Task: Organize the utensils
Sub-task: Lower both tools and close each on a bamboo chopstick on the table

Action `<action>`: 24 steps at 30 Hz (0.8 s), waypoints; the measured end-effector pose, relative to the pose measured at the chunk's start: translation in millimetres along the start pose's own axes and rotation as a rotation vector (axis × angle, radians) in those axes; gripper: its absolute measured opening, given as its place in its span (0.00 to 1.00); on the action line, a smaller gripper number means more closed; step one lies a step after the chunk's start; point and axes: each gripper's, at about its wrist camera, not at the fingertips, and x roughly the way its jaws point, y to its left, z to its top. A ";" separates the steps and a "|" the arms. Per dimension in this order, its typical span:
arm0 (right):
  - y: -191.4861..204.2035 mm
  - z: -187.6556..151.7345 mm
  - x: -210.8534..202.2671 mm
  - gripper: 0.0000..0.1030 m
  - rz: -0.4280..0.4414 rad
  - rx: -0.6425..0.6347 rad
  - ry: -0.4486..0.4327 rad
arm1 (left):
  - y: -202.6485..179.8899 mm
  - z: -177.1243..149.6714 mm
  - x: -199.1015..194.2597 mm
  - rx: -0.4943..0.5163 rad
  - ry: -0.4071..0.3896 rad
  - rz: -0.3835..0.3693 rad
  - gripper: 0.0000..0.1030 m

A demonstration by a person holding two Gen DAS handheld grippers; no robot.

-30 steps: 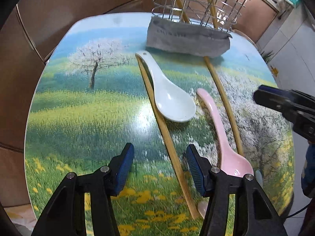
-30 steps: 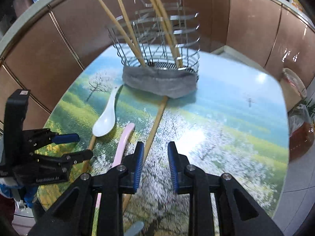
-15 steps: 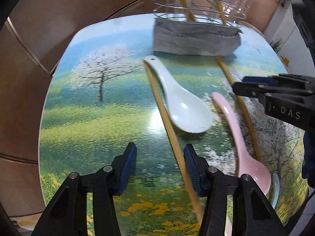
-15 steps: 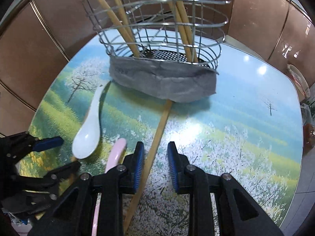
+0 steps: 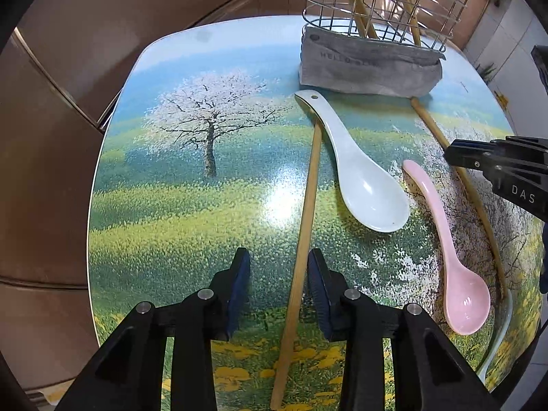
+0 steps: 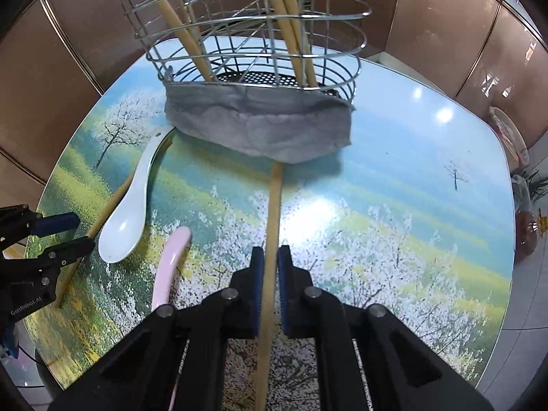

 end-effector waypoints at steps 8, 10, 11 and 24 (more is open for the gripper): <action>-16.0 -2.4 -4.3 0.08 -0.021 -0.046 0.041 | 1.7 23.6 5.0 0.057 0.051 -0.015 0.35; -26.0 -3.1 -6.2 0.08 -0.033 -0.048 0.051 | 5.3 29.0 6.0 0.047 0.062 -0.016 0.34; -29.8 -2.9 -6.7 0.08 -0.034 -0.049 0.056 | 12.2 33.8 8.8 0.040 0.066 -0.013 0.33; -53.1 3.1 -10.0 0.09 -0.018 -0.114 0.142 | 26.1 58.7 17.5 0.063 0.170 -0.018 0.29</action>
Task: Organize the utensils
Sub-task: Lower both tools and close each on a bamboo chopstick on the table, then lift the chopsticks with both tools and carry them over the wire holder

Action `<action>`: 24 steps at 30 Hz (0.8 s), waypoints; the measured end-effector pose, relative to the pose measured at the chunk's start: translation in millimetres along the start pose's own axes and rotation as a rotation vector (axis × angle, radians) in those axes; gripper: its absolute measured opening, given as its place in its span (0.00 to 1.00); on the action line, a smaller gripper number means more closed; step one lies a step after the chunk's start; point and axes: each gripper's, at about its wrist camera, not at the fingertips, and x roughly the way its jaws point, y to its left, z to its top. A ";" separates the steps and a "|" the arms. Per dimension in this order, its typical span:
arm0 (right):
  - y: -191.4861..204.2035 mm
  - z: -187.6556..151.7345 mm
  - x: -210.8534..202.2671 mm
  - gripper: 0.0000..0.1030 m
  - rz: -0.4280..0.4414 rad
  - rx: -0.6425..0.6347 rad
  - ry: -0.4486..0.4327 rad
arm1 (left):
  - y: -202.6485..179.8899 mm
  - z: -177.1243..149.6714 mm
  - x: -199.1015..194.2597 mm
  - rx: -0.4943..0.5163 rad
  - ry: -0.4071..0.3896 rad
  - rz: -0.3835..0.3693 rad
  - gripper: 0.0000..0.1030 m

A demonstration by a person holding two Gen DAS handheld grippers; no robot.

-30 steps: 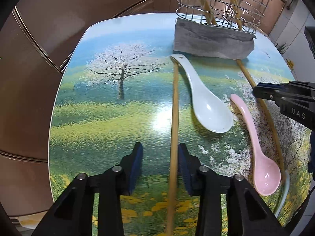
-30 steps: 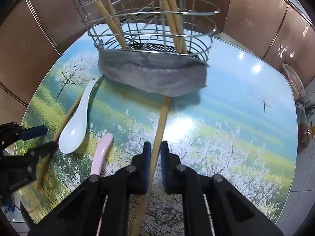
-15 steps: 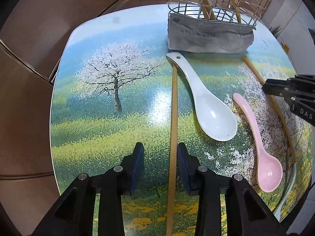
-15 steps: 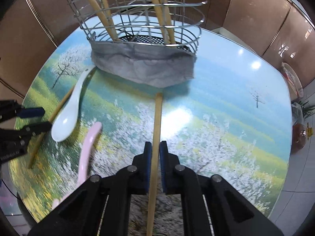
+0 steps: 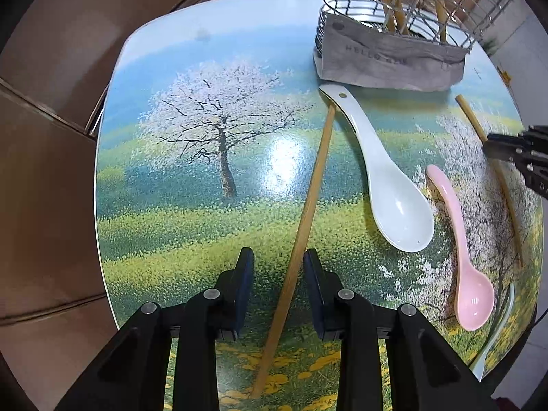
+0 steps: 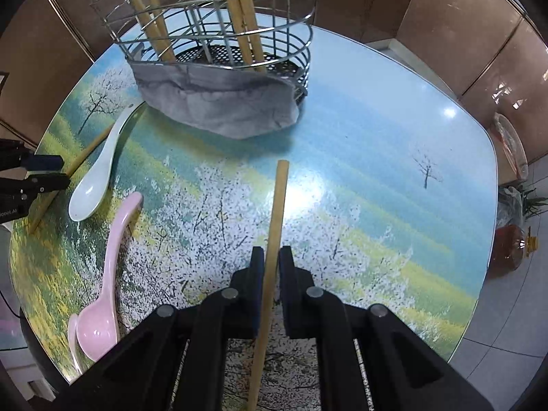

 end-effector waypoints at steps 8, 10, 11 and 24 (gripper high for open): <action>13.6 18.7 10.2 0.09 0.004 -0.055 0.043 | -11.4 21.5 5.4 0.031 0.062 0.002 0.26; 17.7 22.4 12.2 0.09 0.002 -0.067 0.047 | -14.7 25.9 6.2 0.024 0.063 -0.002 0.21; 20.2 24.3 13.1 0.09 0.000 -0.073 0.049 | -17.1 27.4 6.5 0.021 0.064 -0.006 0.14; 47.5 13.0 11.7 0.06 -0.010 -0.142 0.044 | -50.3 19.9 2.1 0.007 -0.018 0.008 0.06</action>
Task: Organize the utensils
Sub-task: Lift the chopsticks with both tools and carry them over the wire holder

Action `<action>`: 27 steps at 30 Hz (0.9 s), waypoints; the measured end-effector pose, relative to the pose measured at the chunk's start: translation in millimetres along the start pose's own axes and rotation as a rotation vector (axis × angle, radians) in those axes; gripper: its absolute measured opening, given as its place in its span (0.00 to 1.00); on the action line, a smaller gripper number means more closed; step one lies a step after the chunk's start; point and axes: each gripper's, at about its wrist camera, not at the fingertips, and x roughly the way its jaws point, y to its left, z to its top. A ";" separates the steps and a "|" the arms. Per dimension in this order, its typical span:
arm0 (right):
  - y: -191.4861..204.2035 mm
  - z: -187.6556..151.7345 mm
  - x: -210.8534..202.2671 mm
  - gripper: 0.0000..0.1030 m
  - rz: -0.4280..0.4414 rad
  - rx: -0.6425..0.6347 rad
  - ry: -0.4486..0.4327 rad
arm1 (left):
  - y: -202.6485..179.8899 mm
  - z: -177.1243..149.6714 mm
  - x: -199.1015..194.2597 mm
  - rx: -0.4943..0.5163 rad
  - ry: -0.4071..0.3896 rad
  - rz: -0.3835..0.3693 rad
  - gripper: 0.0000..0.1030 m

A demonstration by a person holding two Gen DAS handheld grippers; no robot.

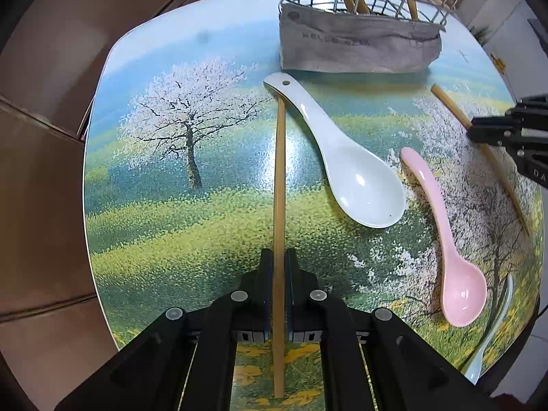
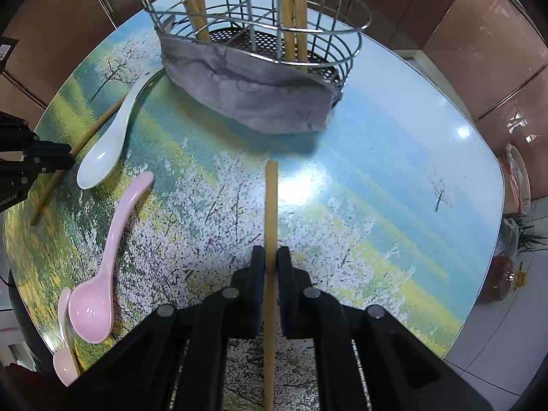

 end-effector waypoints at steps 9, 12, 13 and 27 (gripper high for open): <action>14.3 -26.8 -12.0 0.06 0.024 -0.004 -0.066 | 3.2 -25.5 -12.6 -0.074 -0.102 -0.060 0.06; 22.1 -36.0 -21.2 0.06 0.029 -0.009 -0.079 | 10.8 -44.4 -22.6 -0.085 -0.116 -0.071 0.06; 25.1 -39.3 -26.0 0.06 0.027 -0.012 -0.087 | 10.2 -47.4 -26.7 -0.088 -0.120 -0.077 0.06; 48.0 -87.5 -109.0 0.06 0.011 0.004 -0.213 | 5.0 -80.5 -72.5 -0.104 -0.198 -0.075 0.06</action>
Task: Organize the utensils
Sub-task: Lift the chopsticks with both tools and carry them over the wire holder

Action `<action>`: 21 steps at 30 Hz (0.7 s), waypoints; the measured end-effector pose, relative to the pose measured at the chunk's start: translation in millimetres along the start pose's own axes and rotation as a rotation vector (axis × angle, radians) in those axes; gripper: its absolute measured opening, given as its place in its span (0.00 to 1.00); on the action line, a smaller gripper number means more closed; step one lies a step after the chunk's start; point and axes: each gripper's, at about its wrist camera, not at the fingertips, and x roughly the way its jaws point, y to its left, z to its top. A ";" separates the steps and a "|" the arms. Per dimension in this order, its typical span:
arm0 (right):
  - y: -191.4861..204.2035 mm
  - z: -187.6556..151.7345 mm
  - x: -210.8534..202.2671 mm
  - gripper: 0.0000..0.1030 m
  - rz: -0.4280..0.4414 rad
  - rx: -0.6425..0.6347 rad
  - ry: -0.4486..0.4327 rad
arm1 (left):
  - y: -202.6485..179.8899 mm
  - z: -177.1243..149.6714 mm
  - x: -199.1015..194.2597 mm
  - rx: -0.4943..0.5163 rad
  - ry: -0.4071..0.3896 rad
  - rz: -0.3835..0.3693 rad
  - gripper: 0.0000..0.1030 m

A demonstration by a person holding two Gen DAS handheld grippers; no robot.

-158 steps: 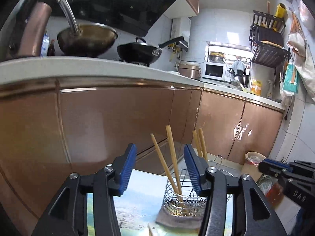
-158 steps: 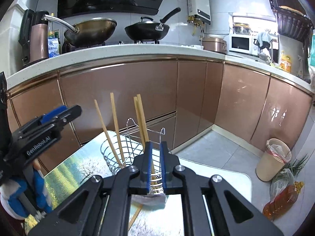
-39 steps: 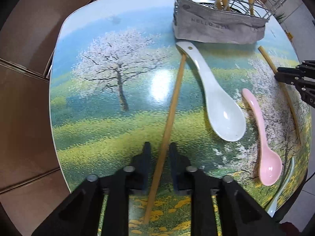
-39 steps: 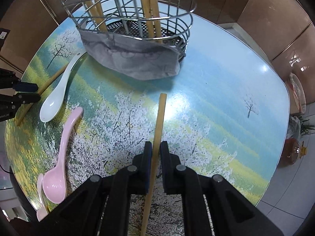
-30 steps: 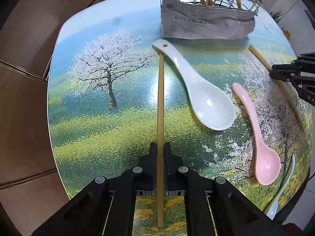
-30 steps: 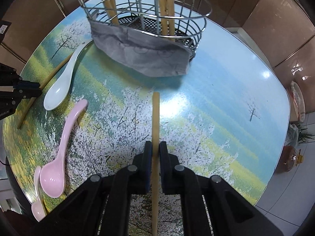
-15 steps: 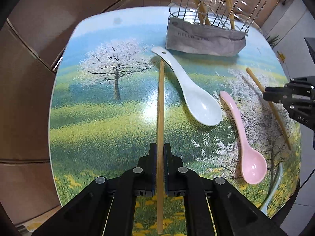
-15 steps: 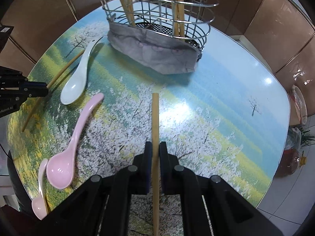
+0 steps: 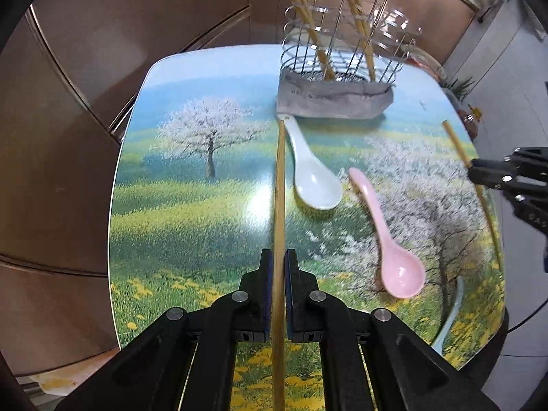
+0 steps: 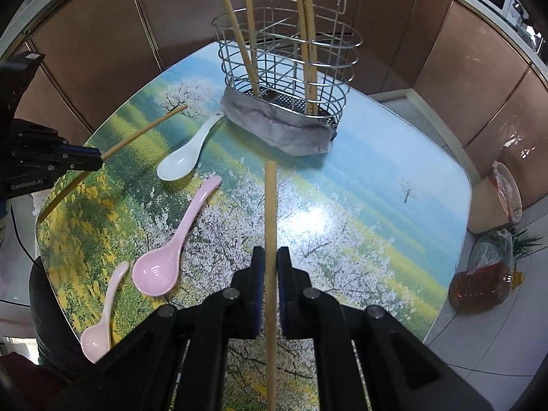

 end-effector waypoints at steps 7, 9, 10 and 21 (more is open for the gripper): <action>-21.4 10.9 -20.2 0.06 0.010 0.014 -0.055 | -0.5 -1.8 -22.1 -0.027 -0.068 -0.032 0.06; -19.7 18.6 -28.9 0.06 0.012 0.017 -0.096 | 0.5 3.4 -40.9 -0.042 -0.121 -0.053 0.06; -19.9 21.8 -36.2 0.06 0.013 0.018 -0.119 | 0.1 6.9 -53.8 -0.045 -0.159 -0.063 0.06; -24.4 99.0 -140.5 0.06 0.050 0.047 -0.494 | -18.6 71.0 -163.1 -0.046 -0.555 -0.208 0.06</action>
